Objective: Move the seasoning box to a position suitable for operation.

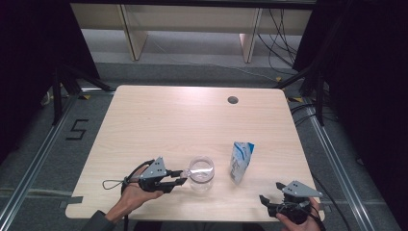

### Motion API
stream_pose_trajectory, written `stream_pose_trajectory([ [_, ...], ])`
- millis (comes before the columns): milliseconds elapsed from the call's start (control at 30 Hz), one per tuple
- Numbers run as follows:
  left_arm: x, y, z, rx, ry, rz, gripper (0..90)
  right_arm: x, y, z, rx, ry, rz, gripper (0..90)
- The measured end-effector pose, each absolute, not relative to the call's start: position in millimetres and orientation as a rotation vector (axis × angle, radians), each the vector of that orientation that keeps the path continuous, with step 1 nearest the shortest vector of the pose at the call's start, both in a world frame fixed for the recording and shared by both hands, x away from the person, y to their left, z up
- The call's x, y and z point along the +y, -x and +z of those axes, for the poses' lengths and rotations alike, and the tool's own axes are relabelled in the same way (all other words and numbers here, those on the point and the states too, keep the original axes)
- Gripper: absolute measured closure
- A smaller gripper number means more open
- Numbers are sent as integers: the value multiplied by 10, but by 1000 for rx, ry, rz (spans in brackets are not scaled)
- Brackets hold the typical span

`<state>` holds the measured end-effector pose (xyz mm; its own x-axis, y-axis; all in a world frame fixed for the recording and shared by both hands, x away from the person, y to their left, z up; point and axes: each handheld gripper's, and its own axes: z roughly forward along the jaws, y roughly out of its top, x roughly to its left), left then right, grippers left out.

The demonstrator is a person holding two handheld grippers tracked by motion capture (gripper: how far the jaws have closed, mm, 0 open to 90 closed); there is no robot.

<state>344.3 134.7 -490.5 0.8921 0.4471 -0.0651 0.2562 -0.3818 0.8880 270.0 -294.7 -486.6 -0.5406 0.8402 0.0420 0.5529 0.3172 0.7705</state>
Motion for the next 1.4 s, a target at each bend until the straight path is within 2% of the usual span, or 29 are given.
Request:
stream_pose_trajectory([
  [233,1345,-3459,-4908,514,-1986,224,702,-2971,-2718,-4864,2221,-1183,1075,247],
  [433,1342,-3437,-4907,575,-1978,227,663,-2972,-2714,-4864,2225,-1179,1094,254],
  [700,1377,-3374,-4856,675,-1931,222,394,-2955,-2705,-4868,2242,-1155,1115,265],
  [900,1389,-3275,-4812,708,-1903,206,307,-2924,-2697,-4866,2261,-1139,1137,272],
  [1067,1394,-3176,-4776,730,-1880,196,279,-2901,-2682,-4860,2270,-1150,1155,272],
  [1400,1397,-3042,-4735,752,-1880,190,279,-2826,-2688,-4860,2285,-1097,1180,272],
])
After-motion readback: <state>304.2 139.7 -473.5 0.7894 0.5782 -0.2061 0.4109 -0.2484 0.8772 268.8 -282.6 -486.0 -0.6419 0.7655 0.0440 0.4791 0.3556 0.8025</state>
